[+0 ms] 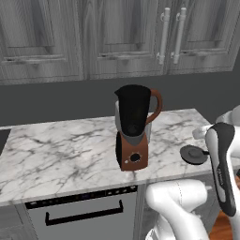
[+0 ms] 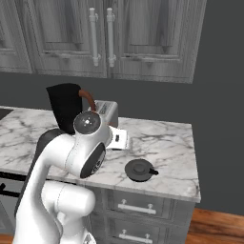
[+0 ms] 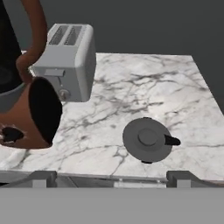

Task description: Open the blender lid, put the pear in the blender, close the lid, and start the blender.

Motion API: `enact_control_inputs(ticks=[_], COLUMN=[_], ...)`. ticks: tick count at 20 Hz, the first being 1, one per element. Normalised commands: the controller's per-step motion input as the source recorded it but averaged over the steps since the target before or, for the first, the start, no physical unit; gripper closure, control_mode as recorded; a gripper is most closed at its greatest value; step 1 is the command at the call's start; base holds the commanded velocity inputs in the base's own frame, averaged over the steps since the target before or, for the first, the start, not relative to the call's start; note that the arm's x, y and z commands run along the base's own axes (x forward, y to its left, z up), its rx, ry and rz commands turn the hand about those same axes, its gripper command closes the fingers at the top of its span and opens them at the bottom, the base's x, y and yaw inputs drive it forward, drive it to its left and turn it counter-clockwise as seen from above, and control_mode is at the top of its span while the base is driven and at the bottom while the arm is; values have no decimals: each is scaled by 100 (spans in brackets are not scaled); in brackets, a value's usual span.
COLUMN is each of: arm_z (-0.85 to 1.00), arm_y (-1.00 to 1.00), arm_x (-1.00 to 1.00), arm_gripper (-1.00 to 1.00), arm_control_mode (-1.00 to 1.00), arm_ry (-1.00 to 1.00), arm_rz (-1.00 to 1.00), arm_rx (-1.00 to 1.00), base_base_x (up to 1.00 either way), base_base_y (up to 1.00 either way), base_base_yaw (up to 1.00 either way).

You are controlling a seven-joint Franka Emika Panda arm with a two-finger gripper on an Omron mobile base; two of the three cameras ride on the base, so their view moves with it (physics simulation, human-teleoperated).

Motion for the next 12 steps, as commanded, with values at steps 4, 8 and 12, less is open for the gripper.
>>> enact_control_inputs(ticks=[4,8,12], arm_z=[-29,-15,-28], arm_y=[-73,-14,-37], arm_x=[11,9,27], arm_gripper=[-100,-100,-100], arm_control_mode=[-100,-100,-100], arm_ry=[15,10,5], arm_rz=[-1,-2,1], arm_rx=[1,0,0], base_base_x=[0,0,0], base_base_y=[0,0,0], base_base_yaw=[0,0,0])
